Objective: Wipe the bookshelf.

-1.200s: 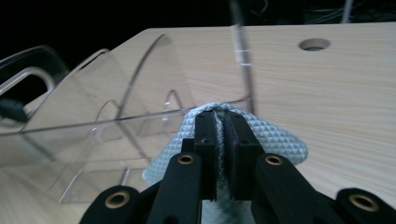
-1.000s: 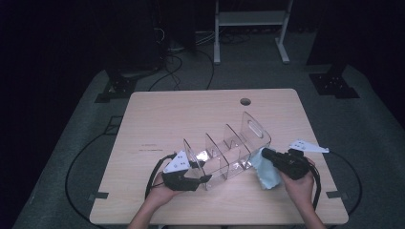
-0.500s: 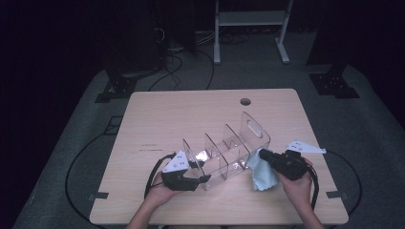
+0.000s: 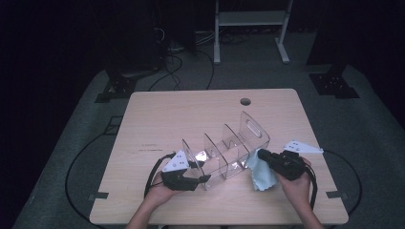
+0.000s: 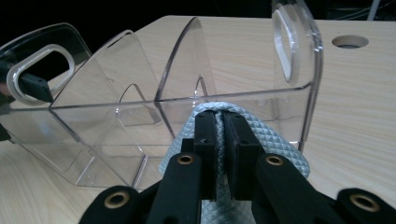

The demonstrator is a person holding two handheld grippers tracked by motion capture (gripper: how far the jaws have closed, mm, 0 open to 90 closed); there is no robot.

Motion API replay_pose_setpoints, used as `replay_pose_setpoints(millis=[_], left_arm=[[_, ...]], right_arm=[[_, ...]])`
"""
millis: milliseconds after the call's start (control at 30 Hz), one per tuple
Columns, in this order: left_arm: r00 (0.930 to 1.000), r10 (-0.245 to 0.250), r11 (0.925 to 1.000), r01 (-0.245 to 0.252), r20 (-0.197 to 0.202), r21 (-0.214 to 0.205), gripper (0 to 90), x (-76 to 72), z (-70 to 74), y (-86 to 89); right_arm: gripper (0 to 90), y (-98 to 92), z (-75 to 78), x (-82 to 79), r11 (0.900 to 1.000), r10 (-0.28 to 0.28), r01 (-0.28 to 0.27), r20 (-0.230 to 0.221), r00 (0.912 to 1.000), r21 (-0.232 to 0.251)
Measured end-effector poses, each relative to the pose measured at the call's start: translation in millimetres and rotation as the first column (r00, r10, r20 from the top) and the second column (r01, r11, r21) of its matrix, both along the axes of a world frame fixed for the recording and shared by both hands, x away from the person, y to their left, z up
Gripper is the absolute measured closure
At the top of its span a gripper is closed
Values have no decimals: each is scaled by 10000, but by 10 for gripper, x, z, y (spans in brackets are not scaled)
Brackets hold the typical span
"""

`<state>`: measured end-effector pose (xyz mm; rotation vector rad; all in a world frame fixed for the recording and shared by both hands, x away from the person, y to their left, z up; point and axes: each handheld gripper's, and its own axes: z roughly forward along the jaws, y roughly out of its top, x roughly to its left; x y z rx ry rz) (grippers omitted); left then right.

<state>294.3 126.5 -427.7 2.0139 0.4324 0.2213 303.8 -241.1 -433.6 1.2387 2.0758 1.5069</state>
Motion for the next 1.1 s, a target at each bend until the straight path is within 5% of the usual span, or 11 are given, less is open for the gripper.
replay_pose_setpoints(millis=[233,500,633,767,967,1100], left_arm=[[9997,35,10000,-36,-244,-50,357,4,43,53],[9998,4,10000,-4,-199,-20,271,-25,61,111],[10000,74,10000,-74,-59,27,232,-50,96,177],[9993,333,9993,-335,176,138,203,-43,136,270],[9937,1007,9946,-1017,494,185,191,21,154,460],[9841,1679,9856,-1688,582,117,189,132,148,537]], right_arm=[[834,-244,28,83,9962,-845,846,-66,9964,186],[834,-47,15,32,10000,-73,73,-103,9999,-11],[833,-184,29,90,9982,-583,584,-35,9983,165],[832,-178,7,99,9978,-639,641,-126,9979,191],[831,-47,-8,35,10000,75,-75,-136,9999,-16],[831,-206,6,79,9978,-482,490,-180,9987,447]])
